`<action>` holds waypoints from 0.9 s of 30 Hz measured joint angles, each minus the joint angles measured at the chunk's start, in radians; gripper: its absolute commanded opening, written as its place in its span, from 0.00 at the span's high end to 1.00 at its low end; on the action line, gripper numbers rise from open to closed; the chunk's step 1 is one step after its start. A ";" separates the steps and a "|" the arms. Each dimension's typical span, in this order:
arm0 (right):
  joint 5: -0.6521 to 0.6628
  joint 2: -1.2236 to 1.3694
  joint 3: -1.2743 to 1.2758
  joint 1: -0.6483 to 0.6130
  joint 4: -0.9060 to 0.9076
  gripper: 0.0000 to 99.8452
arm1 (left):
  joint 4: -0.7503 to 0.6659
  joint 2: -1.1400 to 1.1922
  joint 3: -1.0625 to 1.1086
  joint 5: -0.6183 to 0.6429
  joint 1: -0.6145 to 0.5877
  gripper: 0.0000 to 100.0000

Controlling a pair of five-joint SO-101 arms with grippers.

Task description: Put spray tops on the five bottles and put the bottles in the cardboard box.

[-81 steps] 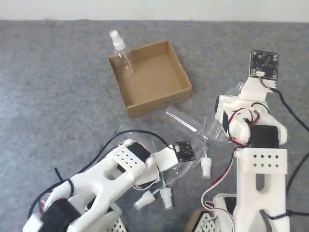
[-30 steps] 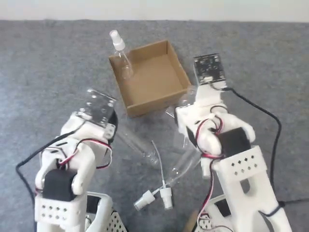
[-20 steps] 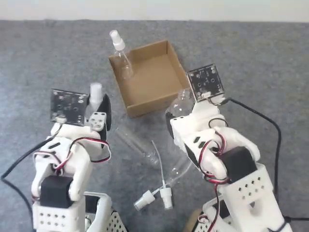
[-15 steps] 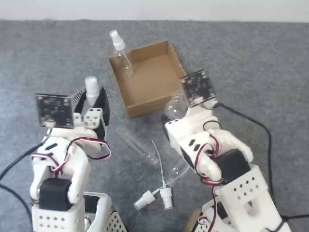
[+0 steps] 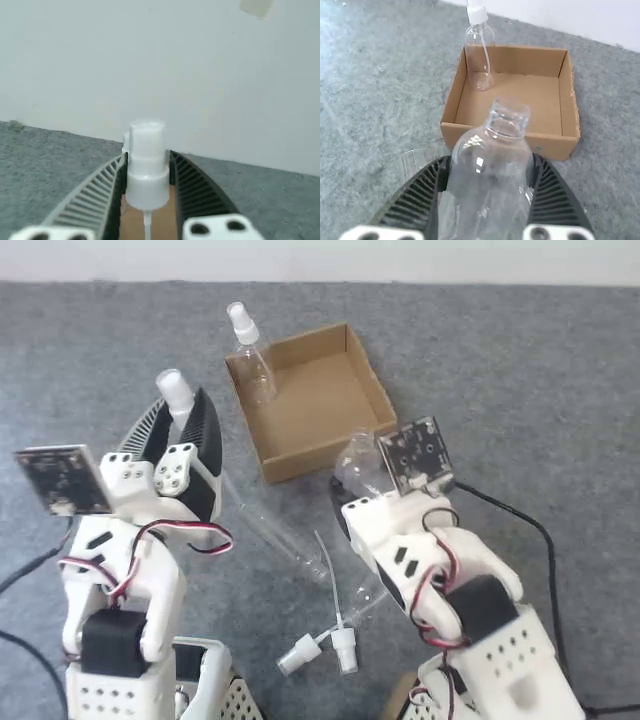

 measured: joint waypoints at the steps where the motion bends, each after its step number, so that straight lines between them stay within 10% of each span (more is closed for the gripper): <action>1: 0.000 -0.025 0.011 0.000 0.000 0.90 | -0.014 0.000 0.000 0.006 0.000 0.99; 27: 0.026 -0.123 0.233 -0.112 -0.178 0.90 | -0.158 -0.322 0.140 0.127 -0.132 0.99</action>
